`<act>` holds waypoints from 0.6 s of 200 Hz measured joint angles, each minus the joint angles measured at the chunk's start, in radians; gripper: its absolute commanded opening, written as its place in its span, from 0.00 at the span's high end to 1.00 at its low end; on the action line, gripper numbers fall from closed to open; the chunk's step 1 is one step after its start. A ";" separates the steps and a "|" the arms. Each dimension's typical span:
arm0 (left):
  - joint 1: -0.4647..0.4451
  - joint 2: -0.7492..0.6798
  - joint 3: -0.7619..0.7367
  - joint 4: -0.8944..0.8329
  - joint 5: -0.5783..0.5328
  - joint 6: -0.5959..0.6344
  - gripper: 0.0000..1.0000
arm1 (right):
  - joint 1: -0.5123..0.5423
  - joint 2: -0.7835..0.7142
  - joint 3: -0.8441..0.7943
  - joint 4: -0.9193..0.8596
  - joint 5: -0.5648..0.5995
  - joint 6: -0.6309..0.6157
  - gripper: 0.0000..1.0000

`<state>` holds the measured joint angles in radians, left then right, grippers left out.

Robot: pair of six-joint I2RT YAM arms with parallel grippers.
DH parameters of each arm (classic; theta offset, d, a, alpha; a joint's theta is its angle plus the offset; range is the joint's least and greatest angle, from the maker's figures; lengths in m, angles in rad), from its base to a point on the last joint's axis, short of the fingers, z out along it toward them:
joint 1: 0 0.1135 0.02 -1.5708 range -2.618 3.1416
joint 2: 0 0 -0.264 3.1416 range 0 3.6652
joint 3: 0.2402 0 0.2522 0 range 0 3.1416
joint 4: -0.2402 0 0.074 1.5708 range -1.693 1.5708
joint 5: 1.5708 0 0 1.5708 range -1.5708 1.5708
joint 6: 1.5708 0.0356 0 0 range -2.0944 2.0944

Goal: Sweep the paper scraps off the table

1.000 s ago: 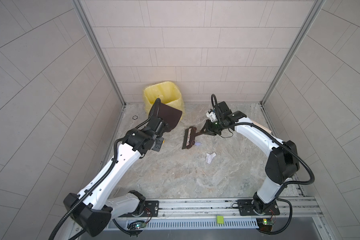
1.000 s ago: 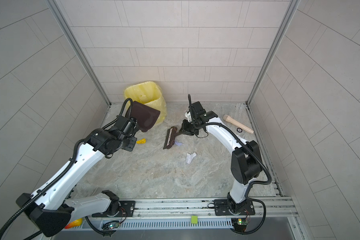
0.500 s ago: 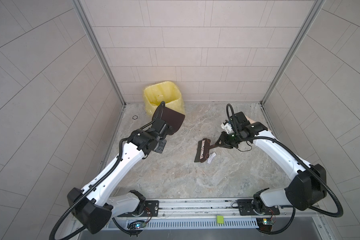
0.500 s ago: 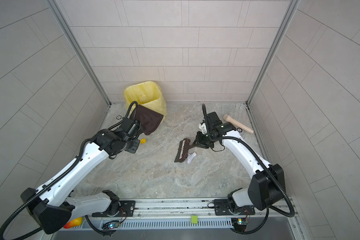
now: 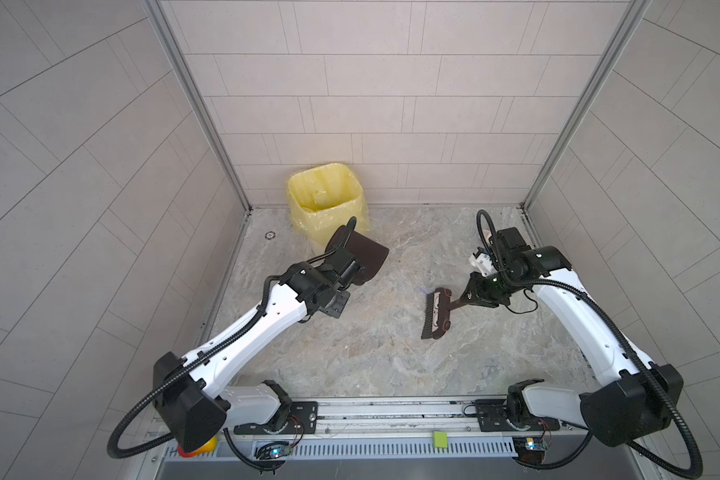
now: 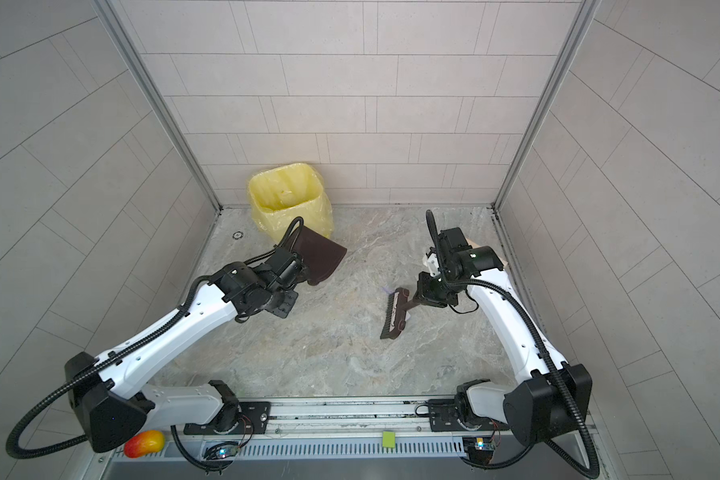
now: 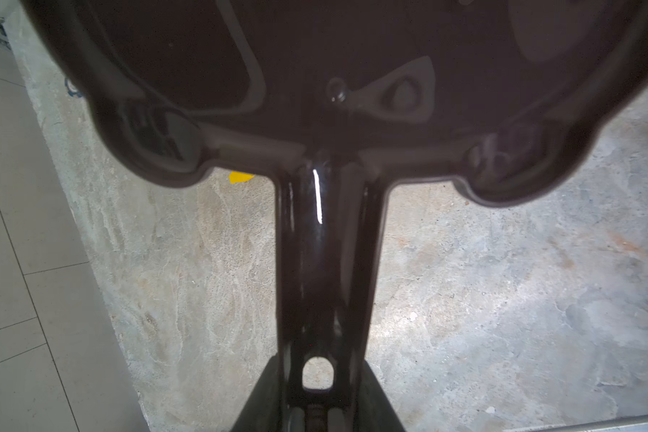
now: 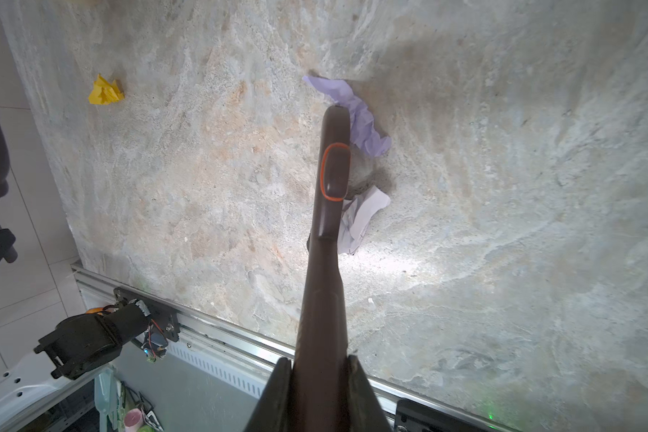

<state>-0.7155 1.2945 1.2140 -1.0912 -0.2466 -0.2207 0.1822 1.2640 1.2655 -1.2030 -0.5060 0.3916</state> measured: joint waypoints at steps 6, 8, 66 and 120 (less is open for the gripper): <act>-0.010 0.005 -0.002 0.000 0.002 -0.005 1.00 | 0.000 0.000 0.019 -0.015 0.002 -0.007 1.00; -0.014 0.007 -0.003 0.000 0.003 -0.005 1.00 | 0.000 0.000 0.026 -0.020 0.002 -0.010 1.00; -0.127 0.087 -0.040 0.004 0.039 -0.050 1.00 | 0.000 -0.005 0.279 -0.118 0.044 -0.114 1.00; -0.255 0.175 -0.066 0.007 0.076 -0.078 1.00 | 0.002 0.033 0.368 -0.247 0.268 -0.262 1.00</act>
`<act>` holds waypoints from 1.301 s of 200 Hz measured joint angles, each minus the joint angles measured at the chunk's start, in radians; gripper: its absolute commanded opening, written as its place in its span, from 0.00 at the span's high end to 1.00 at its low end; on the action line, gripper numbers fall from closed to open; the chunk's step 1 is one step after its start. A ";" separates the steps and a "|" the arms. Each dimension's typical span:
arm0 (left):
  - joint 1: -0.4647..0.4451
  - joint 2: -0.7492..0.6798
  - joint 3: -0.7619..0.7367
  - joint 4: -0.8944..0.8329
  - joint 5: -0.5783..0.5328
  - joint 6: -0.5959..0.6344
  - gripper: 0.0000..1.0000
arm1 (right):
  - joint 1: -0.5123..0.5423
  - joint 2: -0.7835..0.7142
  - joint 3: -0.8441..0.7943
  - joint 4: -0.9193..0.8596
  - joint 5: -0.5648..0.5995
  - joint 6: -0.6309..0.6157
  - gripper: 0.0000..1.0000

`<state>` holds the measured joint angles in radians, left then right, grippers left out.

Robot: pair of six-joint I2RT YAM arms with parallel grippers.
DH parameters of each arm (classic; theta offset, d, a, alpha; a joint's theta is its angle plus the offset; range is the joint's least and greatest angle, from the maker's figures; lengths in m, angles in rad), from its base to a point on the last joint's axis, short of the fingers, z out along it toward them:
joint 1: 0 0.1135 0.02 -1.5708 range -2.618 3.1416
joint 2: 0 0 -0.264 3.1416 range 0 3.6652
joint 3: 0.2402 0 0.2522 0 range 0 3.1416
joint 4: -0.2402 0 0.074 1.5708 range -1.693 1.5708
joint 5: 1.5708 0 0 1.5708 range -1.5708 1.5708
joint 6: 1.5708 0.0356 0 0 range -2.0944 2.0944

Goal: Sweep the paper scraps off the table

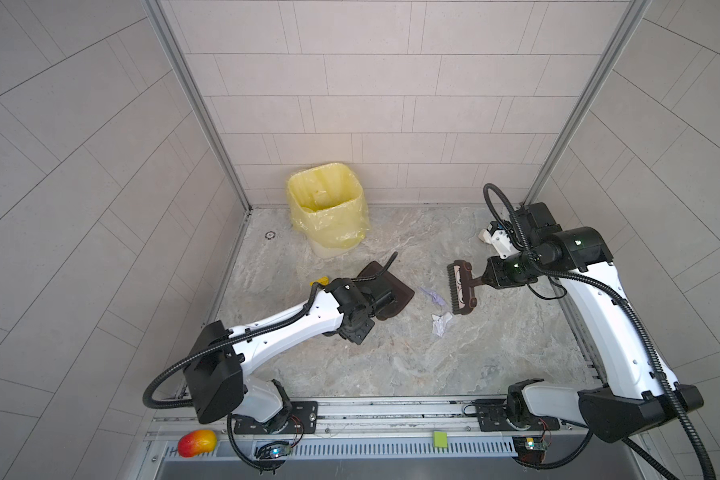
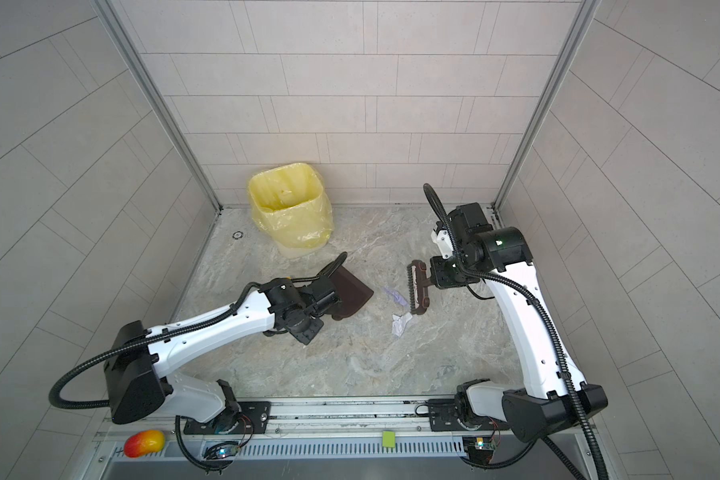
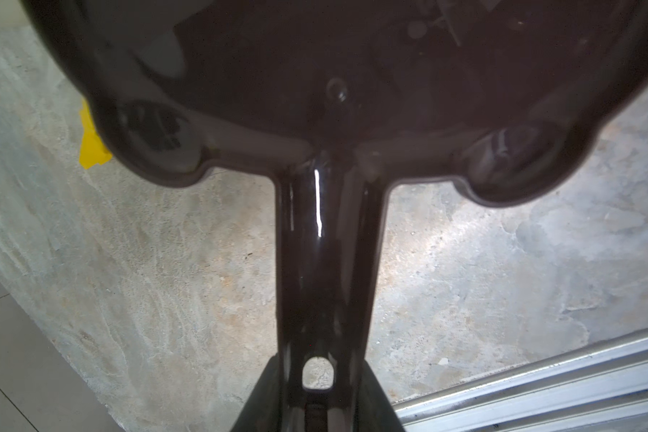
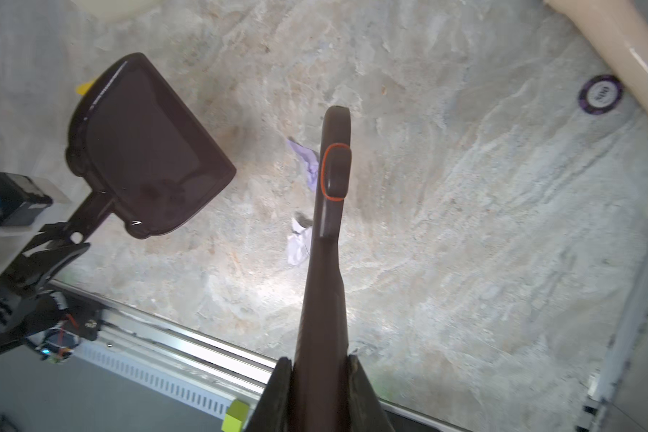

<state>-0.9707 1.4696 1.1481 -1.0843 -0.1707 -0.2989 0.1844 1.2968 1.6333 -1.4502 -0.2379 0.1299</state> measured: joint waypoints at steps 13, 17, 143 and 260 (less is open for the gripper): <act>-0.040 0.022 -0.005 0.000 0.011 0.000 1.00 | 0.007 0.018 0.002 -0.021 0.055 -0.024 1.00; -0.054 0.029 -0.006 0.000 0.015 0.000 1.00 | 0.011 0.024 0.002 -0.026 0.069 -0.030 1.00; -0.200 0.102 -0.063 0.070 0.129 0.033 1.00 | 0.152 0.153 0.000 -0.039 0.206 -0.067 1.00; -0.202 0.142 -0.078 0.139 0.177 0.064 1.00 | 0.251 0.203 -0.039 -0.048 0.190 -0.031 1.00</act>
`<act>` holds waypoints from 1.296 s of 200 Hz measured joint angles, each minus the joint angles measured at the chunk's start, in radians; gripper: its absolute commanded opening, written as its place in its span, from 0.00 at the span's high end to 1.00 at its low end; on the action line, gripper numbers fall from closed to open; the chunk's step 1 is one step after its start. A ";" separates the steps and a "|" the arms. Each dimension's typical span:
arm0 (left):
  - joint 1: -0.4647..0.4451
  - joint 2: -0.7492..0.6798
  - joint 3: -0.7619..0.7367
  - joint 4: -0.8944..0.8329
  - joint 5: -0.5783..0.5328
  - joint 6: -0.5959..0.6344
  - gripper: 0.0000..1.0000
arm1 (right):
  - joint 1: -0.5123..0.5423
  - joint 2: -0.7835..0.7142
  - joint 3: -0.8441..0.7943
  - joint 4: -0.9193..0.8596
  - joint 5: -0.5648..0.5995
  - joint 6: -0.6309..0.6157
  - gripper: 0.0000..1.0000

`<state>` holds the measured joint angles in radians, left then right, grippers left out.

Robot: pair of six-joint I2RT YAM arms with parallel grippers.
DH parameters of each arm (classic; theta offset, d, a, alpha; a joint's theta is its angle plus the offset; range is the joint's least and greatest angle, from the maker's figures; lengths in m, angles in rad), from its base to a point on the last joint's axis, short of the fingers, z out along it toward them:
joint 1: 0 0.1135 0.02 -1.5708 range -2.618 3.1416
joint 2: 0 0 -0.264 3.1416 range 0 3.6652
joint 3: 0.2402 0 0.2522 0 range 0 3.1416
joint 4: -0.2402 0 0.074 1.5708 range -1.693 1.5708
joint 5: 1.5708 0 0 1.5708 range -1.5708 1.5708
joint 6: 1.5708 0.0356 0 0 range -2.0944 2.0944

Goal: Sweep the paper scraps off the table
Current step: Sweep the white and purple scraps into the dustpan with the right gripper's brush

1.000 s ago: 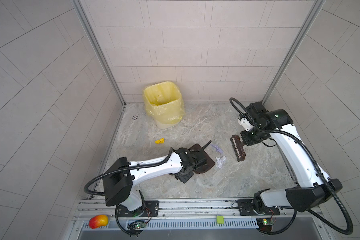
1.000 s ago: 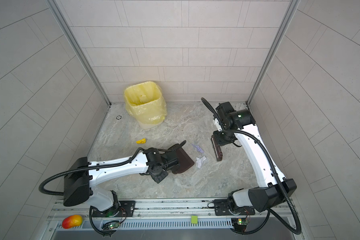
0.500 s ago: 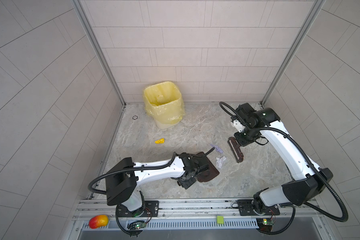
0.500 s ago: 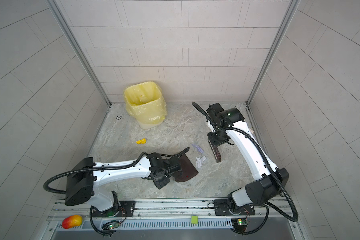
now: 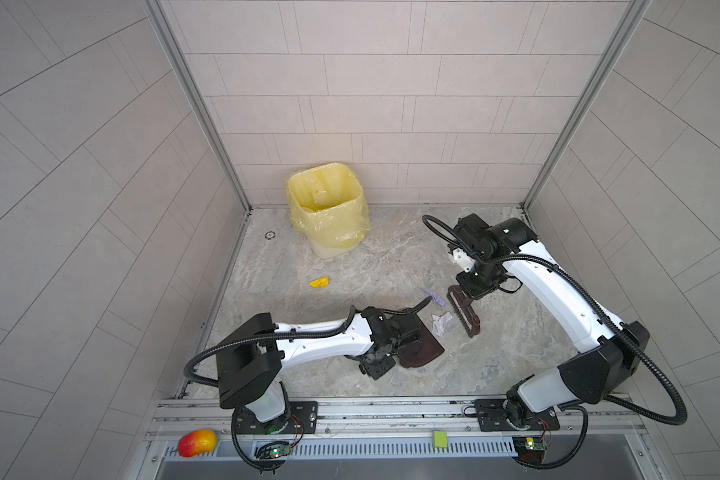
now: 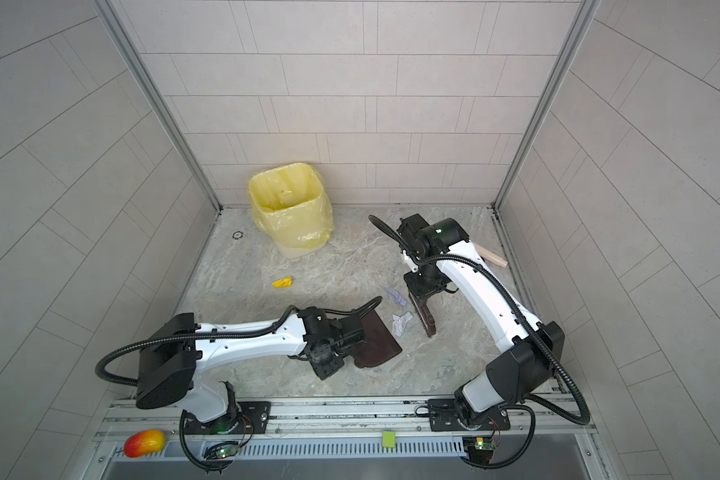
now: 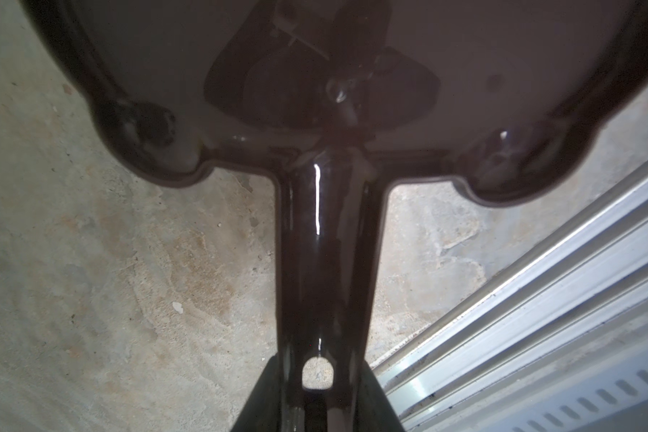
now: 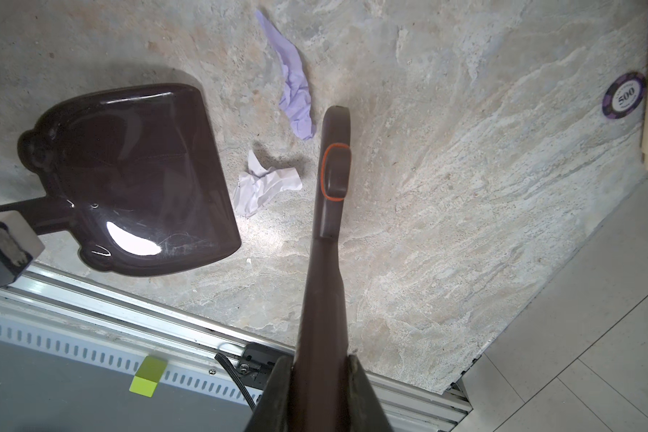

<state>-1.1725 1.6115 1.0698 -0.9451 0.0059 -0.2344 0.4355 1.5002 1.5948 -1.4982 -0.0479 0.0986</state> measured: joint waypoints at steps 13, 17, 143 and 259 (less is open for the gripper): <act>0.000 0.004 -0.002 0.008 0.002 0.000 1.00 | 0.009 0.000 0.000 -0.005 0.000 0.004 1.00; 0.000 0.004 -0.003 0.011 0.002 0.000 1.00 | 0.010 0.000 0.000 -0.006 0.000 0.006 1.00; 0.001 0.015 -0.024 0.051 0.002 0.006 1.00 | 0.188 -0.014 -0.029 -0.036 -0.062 0.067 1.00; 0.016 0.016 -0.038 0.069 0.002 -0.005 1.00 | 0.196 0.005 0.155 -0.105 -0.027 0.060 1.00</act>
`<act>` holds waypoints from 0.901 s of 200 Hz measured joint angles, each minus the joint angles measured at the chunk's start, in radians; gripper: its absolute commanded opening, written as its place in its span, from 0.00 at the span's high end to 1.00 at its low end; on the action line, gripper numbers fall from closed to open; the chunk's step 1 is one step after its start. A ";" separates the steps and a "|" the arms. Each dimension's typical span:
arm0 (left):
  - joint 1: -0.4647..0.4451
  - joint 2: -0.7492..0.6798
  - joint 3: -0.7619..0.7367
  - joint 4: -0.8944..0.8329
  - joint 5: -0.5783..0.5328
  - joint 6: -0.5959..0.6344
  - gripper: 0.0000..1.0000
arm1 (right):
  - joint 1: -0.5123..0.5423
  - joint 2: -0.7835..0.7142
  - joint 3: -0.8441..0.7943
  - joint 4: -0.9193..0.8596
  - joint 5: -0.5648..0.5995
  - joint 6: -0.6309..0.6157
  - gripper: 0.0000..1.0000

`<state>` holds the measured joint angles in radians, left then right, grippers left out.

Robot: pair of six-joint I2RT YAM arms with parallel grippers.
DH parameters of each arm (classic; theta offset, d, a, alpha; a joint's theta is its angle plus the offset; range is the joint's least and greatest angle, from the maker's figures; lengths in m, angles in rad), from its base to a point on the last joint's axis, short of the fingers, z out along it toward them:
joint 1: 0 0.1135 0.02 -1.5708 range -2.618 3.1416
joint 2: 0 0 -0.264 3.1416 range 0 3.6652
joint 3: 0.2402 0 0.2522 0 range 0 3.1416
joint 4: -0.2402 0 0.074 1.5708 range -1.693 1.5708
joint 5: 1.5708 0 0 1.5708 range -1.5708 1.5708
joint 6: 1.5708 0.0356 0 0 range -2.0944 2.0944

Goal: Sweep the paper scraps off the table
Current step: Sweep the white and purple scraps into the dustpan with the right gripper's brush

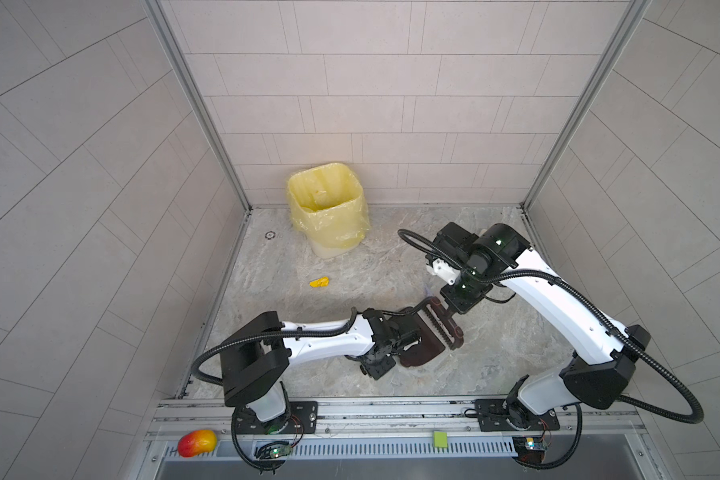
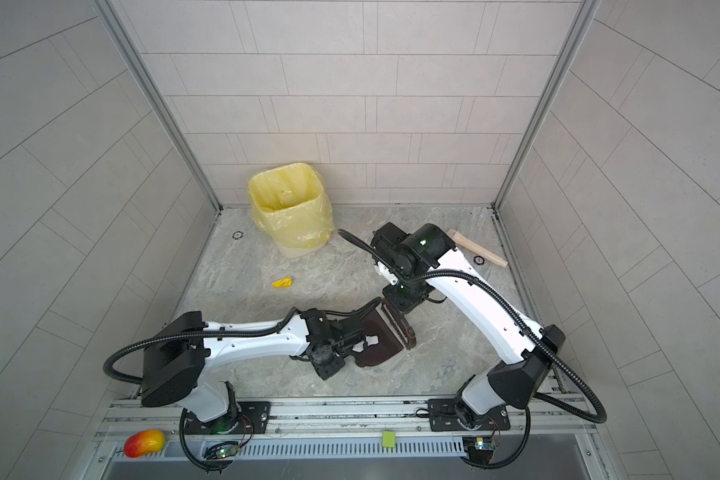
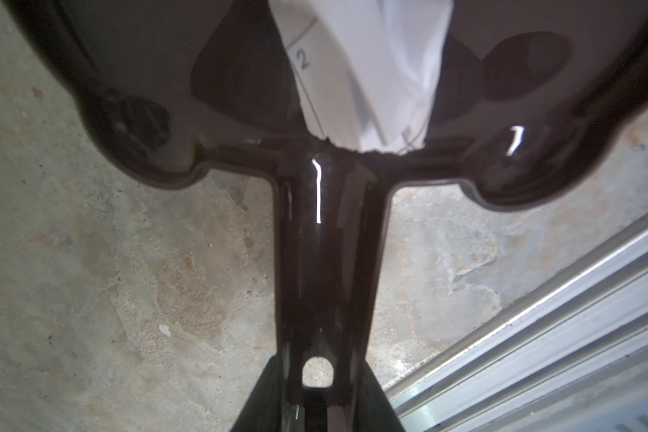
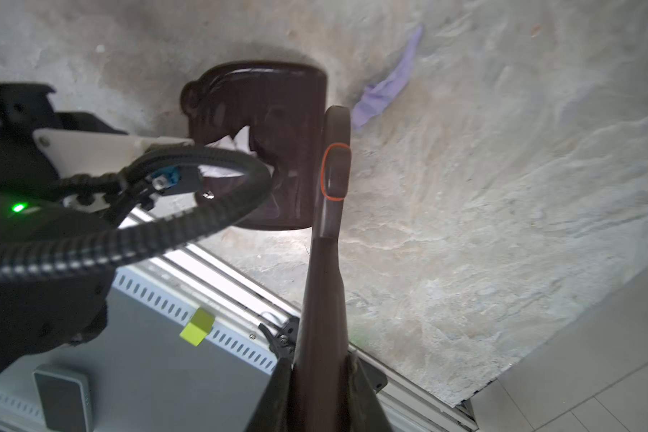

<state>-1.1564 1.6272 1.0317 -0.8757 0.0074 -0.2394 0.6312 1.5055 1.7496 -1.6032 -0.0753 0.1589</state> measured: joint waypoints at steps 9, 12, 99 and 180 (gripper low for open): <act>0.001 0.000 -0.001 0.002 0.000 -0.001 1.00 | -0.031 0.010 0.014 0.006 0.034 -0.006 1.00; 0.002 0.000 -0.002 0.003 0.000 -0.002 1.00 | -0.038 0.013 0.018 0.010 0.042 -0.008 1.00; 0.011 0.000 -0.006 0.010 -0.001 -0.018 1.00 | -0.119 0.359 0.182 0.095 0.219 -0.094 1.00; 0.011 0.000 -0.006 0.008 -0.001 -0.026 1.00 | -0.033 0.267 0.094 0.092 0.123 -0.107 1.00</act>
<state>-1.1454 1.6276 1.0260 -0.8673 0.0067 -0.2649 0.5980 1.7725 1.8439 -1.5112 0.0479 0.0521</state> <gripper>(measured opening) 0.296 0.243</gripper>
